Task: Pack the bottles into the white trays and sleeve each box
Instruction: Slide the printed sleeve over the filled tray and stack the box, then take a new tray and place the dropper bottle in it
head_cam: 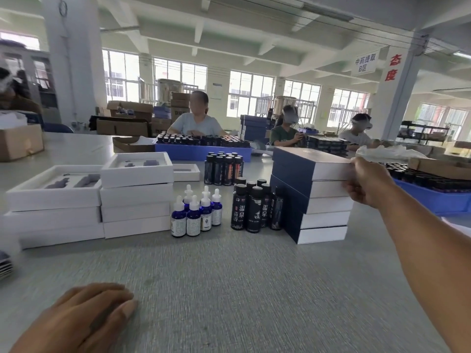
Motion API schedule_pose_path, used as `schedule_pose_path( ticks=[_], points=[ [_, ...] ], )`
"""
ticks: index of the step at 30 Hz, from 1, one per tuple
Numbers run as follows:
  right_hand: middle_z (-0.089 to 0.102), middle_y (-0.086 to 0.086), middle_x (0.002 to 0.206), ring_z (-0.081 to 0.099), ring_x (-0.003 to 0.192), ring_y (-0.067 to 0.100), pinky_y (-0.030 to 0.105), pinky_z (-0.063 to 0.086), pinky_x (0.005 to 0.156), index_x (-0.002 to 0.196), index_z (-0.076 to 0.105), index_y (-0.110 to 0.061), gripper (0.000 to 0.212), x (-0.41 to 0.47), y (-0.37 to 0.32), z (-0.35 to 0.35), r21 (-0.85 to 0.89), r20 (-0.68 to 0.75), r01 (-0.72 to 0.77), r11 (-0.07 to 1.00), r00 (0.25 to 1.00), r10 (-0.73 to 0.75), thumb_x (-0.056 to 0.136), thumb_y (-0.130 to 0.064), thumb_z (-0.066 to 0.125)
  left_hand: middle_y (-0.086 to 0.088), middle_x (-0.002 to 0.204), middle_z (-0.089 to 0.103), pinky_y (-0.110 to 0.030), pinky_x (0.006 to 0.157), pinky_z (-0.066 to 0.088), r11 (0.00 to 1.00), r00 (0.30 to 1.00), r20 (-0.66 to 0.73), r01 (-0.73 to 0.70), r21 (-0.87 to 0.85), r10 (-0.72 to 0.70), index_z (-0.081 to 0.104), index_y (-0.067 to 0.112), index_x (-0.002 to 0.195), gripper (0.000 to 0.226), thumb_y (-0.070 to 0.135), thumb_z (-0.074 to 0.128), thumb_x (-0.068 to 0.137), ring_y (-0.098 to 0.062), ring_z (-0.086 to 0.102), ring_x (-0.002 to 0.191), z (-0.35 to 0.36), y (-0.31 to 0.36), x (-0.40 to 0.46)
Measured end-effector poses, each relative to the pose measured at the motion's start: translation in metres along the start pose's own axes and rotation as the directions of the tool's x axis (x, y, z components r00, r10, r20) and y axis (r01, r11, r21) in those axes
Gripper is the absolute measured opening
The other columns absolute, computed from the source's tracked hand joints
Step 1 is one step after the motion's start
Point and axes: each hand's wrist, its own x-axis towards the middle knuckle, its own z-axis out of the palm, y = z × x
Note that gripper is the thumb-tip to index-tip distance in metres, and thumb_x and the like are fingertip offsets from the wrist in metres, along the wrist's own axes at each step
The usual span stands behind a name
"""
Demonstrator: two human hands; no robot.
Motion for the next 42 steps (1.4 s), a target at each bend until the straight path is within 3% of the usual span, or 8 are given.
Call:
schedule_pose_path(
  ticks=[6, 11, 16, 20, 25, 31, 35, 42],
  points=[
    [0.062, 0.011, 0.067, 0.051, 0.048, 0.02, 0.023, 0.041, 0.043, 0.114, 0.058, -0.012, 0.041, -0.004, 0.001, -0.003, -0.027, 0.032, 0.005, 1.0, 0.999, -0.004, 0.093, -0.045, 0.045, 0.042, 0.1, 0.061, -0.039, 0.083, 0.053, 0.997, 0.994, 0.091, 0.062, -0.051, -0.057, 0.067, 0.056, 0.091, 0.03, 0.07, 0.043, 0.081, -0.011, 0.065, 0.093, -0.017, 0.027, 0.004],
    [0.065, 0.011, 0.071, 0.052, 0.05, 0.019, 0.021, 0.043, 0.039, 0.097, 0.057, -0.016, 0.048, -0.019, 0.007, -0.006, 0.029, 0.057, 0.019, 0.999, 0.998, -0.021, 0.092, -0.063, 0.047, 0.043, 0.112, 0.049, -0.017, 0.101, 0.036, 0.995, 0.97, 0.223, 0.098, 0.009, -0.097, 0.056, 0.061, 0.094, 0.03, 0.071, 0.033, 0.076, 0.003, 0.049, 0.115, -0.022, 0.031, 0.007],
    [0.046, 0.006, 0.072, 0.042, 0.059, 0.019, 0.033, 0.039, 0.064, 0.069, 0.042, -0.027, 0.041, -0.058, 0.02, -0.01, 0.065, -0.278, 0.313, 0.948, 0.918, -0.284, 0.088, -0.064, 0.039, 0.035, 0.12, 0.051, -0.015, 0.102, 0.033, 0.992, 0.969, 0.219, 0.104, 0.068, -0.117, 0.064, 0.047, 0.113, 0.033, 0.06, 0.041, 0.094, 0.006, 0.042, 0.117, -0.021, 0.03, 0.003],
    [0.047, 0.002, 0.054, 0.037, 0.045, 0.017, 0.026, 0.029, 0.048, 0.074, 0.057, -0.02, 0.044, -0.12, 0.048, 0.023, -0.009, 0.044, 0.363, 0.932, 0.931, -0.362, 0.089, -0.059, 0.043, 0.034, 0.121, 0.051, -0.02, 0.104, 0.034, 0.994, 0.966, 0.243, 0.074, 0.079, -0.091, 0.064, 0.043, 0.115, 0.035, 0.059, 0.041, 0.096, 0.005, 0.04, 0.117, -0.019, 0.028, 0.001],
    [0.058, -0.002, 0.051, 0.046, 0.042, 0.009, 0.021, 0.039, 0.04, 0.083, 0.068, -0.015, 0.044, -0.202, 0.084, 0.086, -0.162, 0.619, 0.467, 0.869, 0.734, -0.279, 0.096, -0.053, 0.05, 0.034, 0.121, 0.049, -0.02, 0.103, 0.036, 0.994, 0.964, 0.245, 0.093, 0.06, -0.105, 0.062, 0.042, 0.119, 0.031, 0.056, 0.047, 0.095, 0.006, 0.041, 0.117, -0.018, 0.027, 0.001],
    [0.062, -0.019, 0.076, 0.056, 0.072, -0.004, 0.02, 0.045, 0.064, 0.09, 0.058, -0.037, 0.035, -0.226, 0.113, 0.122, -0.427, 0.696, 0.79, 0.44, 0.598, -0.399, 0.093, -0.066, 0.04, 0.025, 0.126, 0.048, -0.023, 0.086, 0.043, 0.972, 0.972, 0.03, 0.234, -0.015, -0.233, 0.052, 0.043, 0.133, 0.039, 0.05, 0.055, 0.094, 0.0, 0.057, 0.095, -0.038, 0.031, 0.045],
    [0.062, -0.019, 0.078, 0.056, 0.073, -0.003, 0.02, 0.048, 0.066, 0.088, 0.057, -0.038, 0.03, -0.22, 0.114, 0.122, -0.413, 0.704, 0.797, 0.441, 0.587, -0.401, 0.093, -0.064, 0.044, 0.003, 0.15, 0.042, -0.041, 0.109, 0.036, 0.964, 0.977, -0.165, 0.17, 0.206, -0.137, 0.044, 0.028, 0.144, 0.053, 0.044, 0.057, 0.095, -0.02, 0.041, 0.135, -0.047, 0.025, 0.119],
    [0.06, -0.018, 0.077, 0.056, 0.071, -0.003, 0.014, 0.038, 0.06, 0.089, 0.059, -0.039, 0.028, -0.219, 0.113, 0.123, -0.396, 0.701, 0.787, 0.473, 0.592, -0.398, 0.093, -0.063, 0.046, -0.014, 0.158, 0.027, -0.052, 0.114, 0.025, 0.851, 0.956, 0.056, 0.228, 0.473, -0.287, 0.04, 0.027, 0.148, 0.068, 0.065, 0.049, 0.091, -0.036, 0.026, 0.143, -0.044, 0.01, 0.206]
  ],
)
